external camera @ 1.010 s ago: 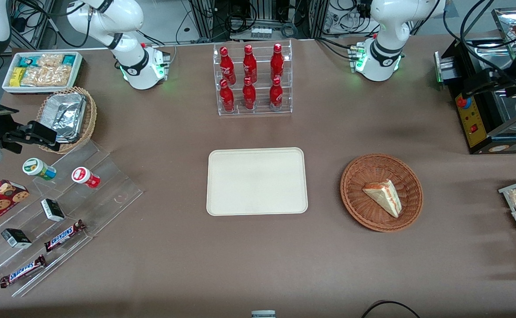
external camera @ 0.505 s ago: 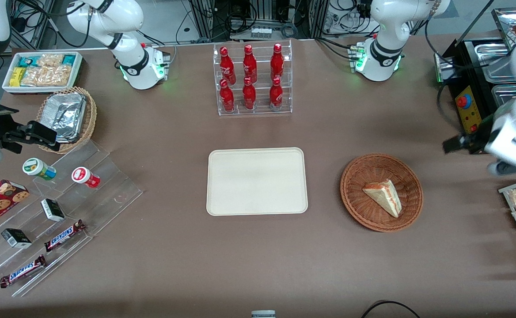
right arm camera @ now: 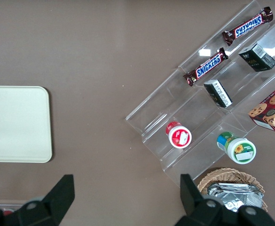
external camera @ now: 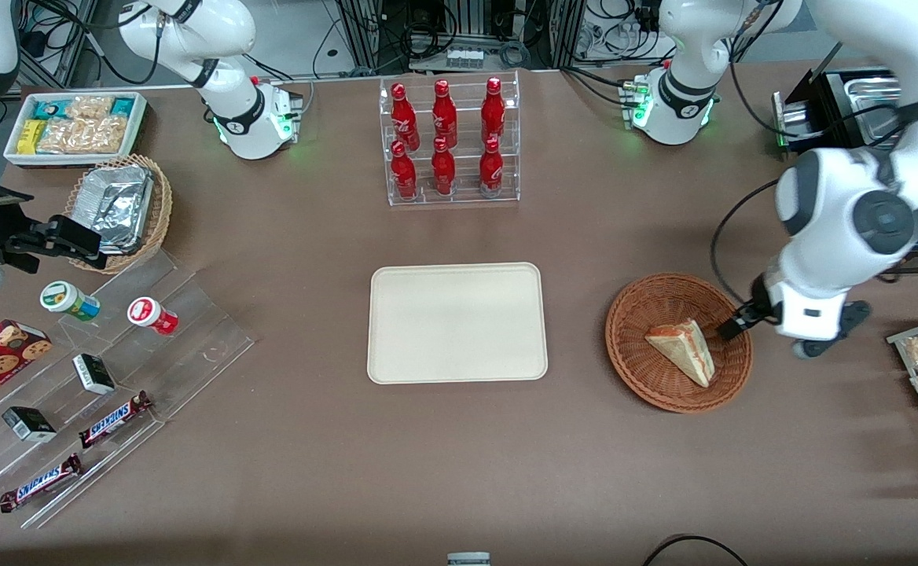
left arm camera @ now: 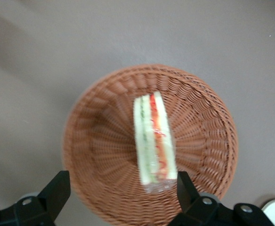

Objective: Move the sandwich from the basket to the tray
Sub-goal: 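Lower the left gripper and close it on the wrapped sandwich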

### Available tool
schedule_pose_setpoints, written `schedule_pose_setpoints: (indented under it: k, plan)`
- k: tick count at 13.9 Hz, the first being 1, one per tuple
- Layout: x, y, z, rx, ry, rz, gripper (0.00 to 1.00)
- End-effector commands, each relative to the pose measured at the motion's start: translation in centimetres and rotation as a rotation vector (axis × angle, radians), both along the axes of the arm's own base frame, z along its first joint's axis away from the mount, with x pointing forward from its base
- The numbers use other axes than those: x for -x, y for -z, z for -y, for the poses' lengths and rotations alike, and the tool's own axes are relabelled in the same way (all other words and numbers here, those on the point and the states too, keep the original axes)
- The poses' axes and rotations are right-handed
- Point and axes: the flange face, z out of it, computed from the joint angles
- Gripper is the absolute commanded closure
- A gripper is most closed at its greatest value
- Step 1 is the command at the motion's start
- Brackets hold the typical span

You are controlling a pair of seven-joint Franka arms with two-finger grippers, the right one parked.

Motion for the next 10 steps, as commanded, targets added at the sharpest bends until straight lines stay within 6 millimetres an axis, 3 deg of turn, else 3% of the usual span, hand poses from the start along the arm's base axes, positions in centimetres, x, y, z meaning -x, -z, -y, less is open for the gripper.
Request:
schedule_pose_setpoints:
  k: [1,6,8,9,10]
  plan:
    - [0.8,2.6,2.0,0.018,-0.104,0.041,0.00]
    - [2.9,7.3,2.2,0.040,-0.133,0.086,0.00]
    - [3.0,9.1,3.5,0.040,-0.106,0.074,0.00]
    - [3.0,9.7,3.5,0.043,-0.108,0.076,0.08]
    - [2.8,10.0,3.6,0.045,-0.108,0.076,0.31]
